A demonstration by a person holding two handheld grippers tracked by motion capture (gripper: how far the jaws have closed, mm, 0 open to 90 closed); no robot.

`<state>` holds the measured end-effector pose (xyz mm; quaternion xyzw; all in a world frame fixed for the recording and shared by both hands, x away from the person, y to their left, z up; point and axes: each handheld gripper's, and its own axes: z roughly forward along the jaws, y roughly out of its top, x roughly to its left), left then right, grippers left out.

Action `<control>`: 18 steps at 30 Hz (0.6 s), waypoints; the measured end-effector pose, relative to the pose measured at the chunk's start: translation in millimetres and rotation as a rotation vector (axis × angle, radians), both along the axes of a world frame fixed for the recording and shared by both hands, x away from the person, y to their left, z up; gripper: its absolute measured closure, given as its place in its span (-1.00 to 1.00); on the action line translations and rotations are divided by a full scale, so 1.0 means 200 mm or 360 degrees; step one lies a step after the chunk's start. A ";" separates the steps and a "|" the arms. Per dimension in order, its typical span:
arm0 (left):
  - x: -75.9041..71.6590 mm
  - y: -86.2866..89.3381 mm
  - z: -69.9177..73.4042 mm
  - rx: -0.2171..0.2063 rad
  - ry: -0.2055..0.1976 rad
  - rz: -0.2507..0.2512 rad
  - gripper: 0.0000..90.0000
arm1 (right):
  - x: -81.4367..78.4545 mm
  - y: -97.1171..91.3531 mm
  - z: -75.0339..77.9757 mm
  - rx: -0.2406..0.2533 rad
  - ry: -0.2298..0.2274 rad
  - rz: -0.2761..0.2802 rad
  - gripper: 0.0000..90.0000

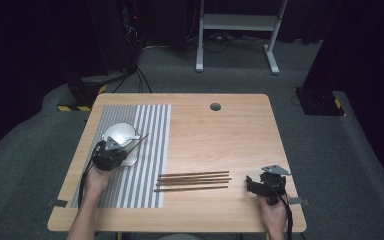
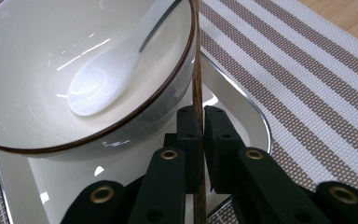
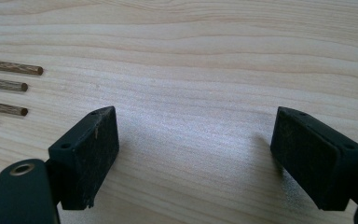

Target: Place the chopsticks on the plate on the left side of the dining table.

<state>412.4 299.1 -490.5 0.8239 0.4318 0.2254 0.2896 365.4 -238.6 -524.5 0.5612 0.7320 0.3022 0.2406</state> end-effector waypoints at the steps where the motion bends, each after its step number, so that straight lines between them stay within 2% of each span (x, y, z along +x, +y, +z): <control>1: 0.00 0.00 0.00 0.0002 0.0001 0.0006 0.88 | 0.00 0.00 0.00 0.0000 0.0000 0.0000 -0.66; 6: 0.01 0.01 -0.02 0.0004 0.0021 0.0015 0.88 | 0.00 0.00 0.00 -0.0001 -0.0001 0.0001 -0.66; 18: 0.00 0.00 -0.02 0.0022 0.0016 0.0034 0.86 | 0.00 0.00 0.00 0.0000 0.0000 -0.0001 -0.66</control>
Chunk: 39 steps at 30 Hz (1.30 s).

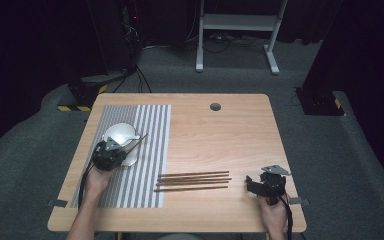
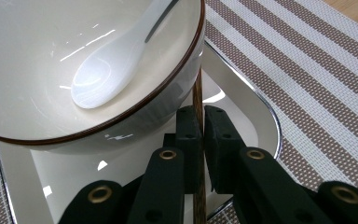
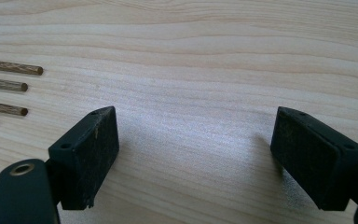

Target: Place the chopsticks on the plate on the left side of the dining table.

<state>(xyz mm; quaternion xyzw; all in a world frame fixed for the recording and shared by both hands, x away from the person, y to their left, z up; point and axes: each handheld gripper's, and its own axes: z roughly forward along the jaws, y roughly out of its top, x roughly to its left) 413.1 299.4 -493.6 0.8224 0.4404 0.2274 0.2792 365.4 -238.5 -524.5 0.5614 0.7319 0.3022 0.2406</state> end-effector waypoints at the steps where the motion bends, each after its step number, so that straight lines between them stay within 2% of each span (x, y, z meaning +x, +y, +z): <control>1: 0.00 0.00 0.00 -0.0003 -0.0001 0.0002 0.86 | 0.00 0.00 0.00 0.0000 0.0000 0.0000 -0.66; 10: -0.02 0.00 0.00 -0.0033 -0.0016 0.0013 0.78 | 0.00 0.00 0.00 0.0000 -0.0001 0.0001 -0.66; 16: -0.05 -0.02 0.02 -0.0089 -0.0060 0.0024 0.72 | 0.00 0.00 0.00 0.0000 -0.0001 0.0001 -0.66; 24: -0.07 -0.04 0.02 -0.0142 -0.0075 0.0031 0.61 | 0.00 0.00 0.00 0.0000 -0.0001 0.0001 -0.66; 32: -0.07 -0.06 0.01 -0.0118 -0.0070 0.0026 0.56 | 0.00 0.00 0.00 0.0000 -0.0001 0.0001 -0.66; 39: -0.08 -0.06 0.02 -0.0152 -0.0073 0.0024 0.55 | 0.00 0.00 0.00 0.0000 -0.0001 0.0001 -0.66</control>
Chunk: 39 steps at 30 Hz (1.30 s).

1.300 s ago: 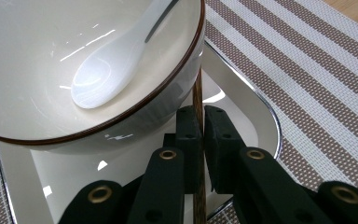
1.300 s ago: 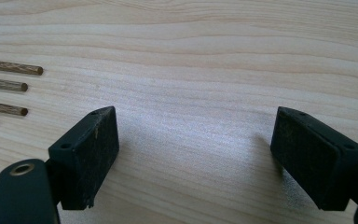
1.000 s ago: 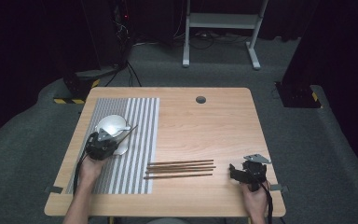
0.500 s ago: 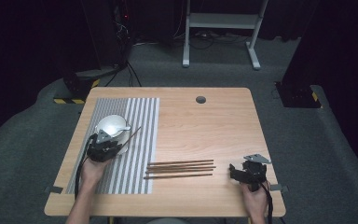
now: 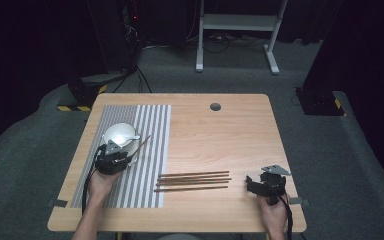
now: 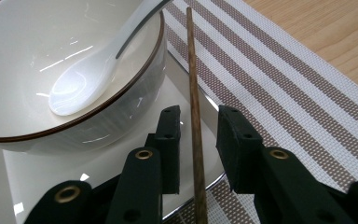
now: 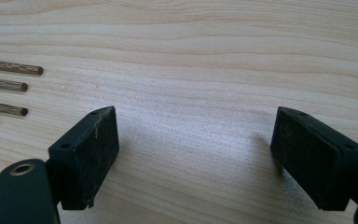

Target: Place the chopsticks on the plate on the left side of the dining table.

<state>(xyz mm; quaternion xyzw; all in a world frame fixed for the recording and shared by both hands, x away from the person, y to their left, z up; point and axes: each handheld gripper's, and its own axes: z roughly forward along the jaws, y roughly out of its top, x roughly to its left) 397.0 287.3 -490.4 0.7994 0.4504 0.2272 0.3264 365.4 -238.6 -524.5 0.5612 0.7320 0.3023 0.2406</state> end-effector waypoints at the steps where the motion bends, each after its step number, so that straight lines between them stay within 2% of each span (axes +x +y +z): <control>1: 0.00 0.00 0.00 -0.0013 -0.0002 0.0002 0.54 | 0.00 0.00 0.00 0.0000 0.0000 0.0000 -0.66; 10: -0.03 -0.04 0.02 -0.0092 -0.0015 -0.0017 0.48 | 0.00 0.00 0.00 0.0000 -0.0001 0.0000 -0.66; 19: -0.05 -0.12 0.01 -0.0128 -0.0007 -0.0053 0.44 | 0.00 0.00 0.00 0.0000 0.0001 -0.0001 -0.66; 30: -0.07 -0.24 -0.01 -0.0163 0.0011 -0.0130 0.40 | 0.00 0.00 0.00 -0.0001 0.0000 0.0000 -0.66; 34: -0.07 -0.26 -0.01 -0.0233 0.0021 -0.0150 0.40 | 0.00 0.00 0.00 -0.0002 -0.0001 0.0002 -0.66; 39: -0.07 -0.30 0.00 -0.0242 0.0023 -0.0181 0.38 | 0.00 0.00 0.00 -0.0002 -0.0001 0.0002 -0.66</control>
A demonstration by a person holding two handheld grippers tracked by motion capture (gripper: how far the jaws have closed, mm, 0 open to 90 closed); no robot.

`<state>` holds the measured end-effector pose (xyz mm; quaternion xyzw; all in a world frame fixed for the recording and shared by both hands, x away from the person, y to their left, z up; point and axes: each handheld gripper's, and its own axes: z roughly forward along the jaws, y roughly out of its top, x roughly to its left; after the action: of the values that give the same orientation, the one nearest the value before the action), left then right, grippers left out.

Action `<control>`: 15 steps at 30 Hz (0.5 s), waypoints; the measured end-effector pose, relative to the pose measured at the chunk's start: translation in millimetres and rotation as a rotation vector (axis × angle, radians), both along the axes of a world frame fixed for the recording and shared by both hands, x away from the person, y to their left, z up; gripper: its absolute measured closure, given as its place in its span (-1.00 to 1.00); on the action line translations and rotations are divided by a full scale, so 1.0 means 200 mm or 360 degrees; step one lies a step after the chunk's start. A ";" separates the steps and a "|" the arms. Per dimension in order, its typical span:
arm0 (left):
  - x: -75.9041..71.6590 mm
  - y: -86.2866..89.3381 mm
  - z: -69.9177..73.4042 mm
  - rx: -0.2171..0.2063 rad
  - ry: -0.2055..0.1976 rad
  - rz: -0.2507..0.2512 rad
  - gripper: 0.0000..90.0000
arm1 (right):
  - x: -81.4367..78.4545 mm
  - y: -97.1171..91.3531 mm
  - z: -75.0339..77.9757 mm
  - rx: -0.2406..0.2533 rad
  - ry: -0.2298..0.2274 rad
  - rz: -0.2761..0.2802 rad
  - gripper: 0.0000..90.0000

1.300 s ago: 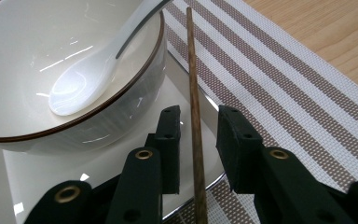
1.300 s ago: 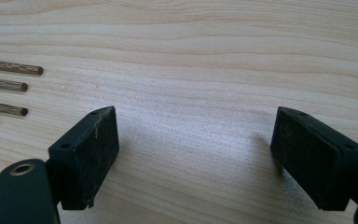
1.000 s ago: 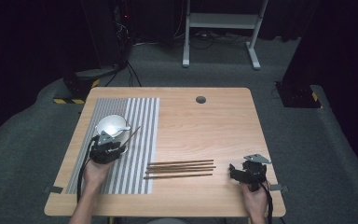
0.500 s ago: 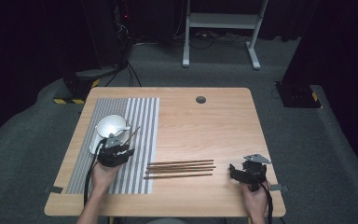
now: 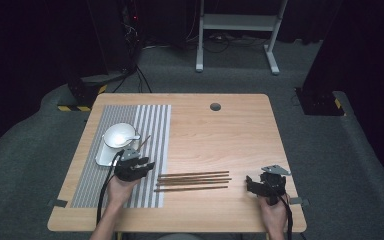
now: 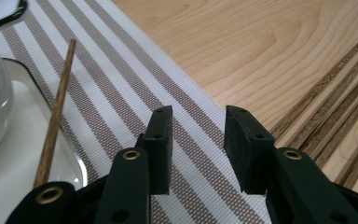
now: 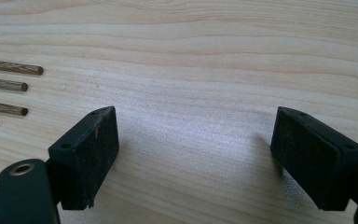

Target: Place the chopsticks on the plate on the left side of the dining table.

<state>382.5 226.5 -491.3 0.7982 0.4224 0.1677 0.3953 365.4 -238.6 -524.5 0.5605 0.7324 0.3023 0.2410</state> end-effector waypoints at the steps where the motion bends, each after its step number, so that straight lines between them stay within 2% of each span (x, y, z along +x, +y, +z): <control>1: 0.00 -0.01 0.00 0.0001 -0.0001 -0.0008 0.38 | 0.00 0.00 0.00 0.0000 0.0000 0.0000 -0.66; 12: 0.01 -0.09 0.00 -0.0001 -0.0010 -0.0062 0.34 | 0.00 0.00 0.00 0.0000 0.0000 0.0000 -0.66; 15: 0.01 -0.11 0.00 0.0023 -0.0020 -0.0082 0.30 | 0.00 0.00 0.00 0.0000 0.0000 0.0000 -0.66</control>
<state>384.9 203.7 -491.6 0.8106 0.3981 0.1656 0.3962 365.4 -238.6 -524.5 0.5604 0.7325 0.3022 0.2409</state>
